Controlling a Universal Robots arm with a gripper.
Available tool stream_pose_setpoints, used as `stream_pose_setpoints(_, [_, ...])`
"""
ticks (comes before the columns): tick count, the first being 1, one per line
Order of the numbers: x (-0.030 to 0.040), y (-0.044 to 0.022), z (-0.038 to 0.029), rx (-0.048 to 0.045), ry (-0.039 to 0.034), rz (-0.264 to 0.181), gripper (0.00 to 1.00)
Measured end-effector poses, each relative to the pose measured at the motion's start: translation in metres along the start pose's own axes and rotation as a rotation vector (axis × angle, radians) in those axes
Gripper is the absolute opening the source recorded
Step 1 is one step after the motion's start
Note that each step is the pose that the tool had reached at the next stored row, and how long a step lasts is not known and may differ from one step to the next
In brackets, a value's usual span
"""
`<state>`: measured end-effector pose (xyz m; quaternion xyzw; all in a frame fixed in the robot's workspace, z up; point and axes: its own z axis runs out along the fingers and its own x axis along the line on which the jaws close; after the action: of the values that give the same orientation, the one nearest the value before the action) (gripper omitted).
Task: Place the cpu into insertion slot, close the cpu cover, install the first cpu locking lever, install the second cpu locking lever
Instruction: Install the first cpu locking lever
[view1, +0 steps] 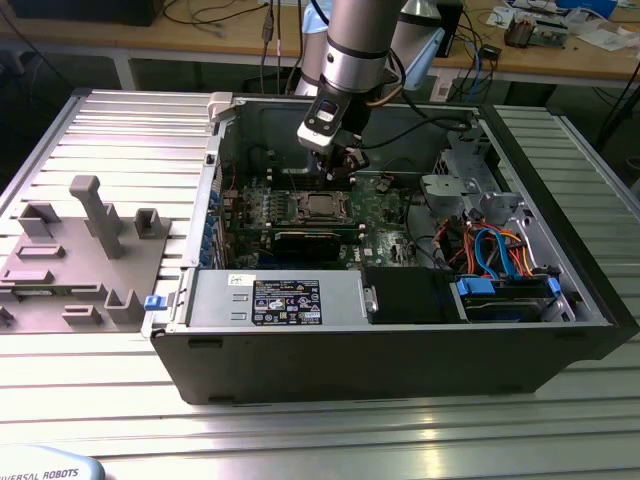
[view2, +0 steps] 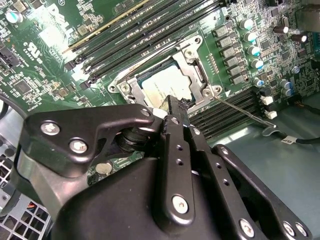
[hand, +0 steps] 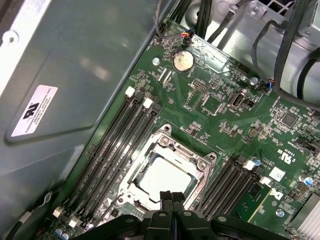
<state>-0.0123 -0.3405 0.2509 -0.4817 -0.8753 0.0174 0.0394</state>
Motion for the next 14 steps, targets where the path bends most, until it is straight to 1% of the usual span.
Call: stream_pose_setpoints(14, [0.0,0.0,0.0,0.0013,-0.0017,-0.025,0.11])
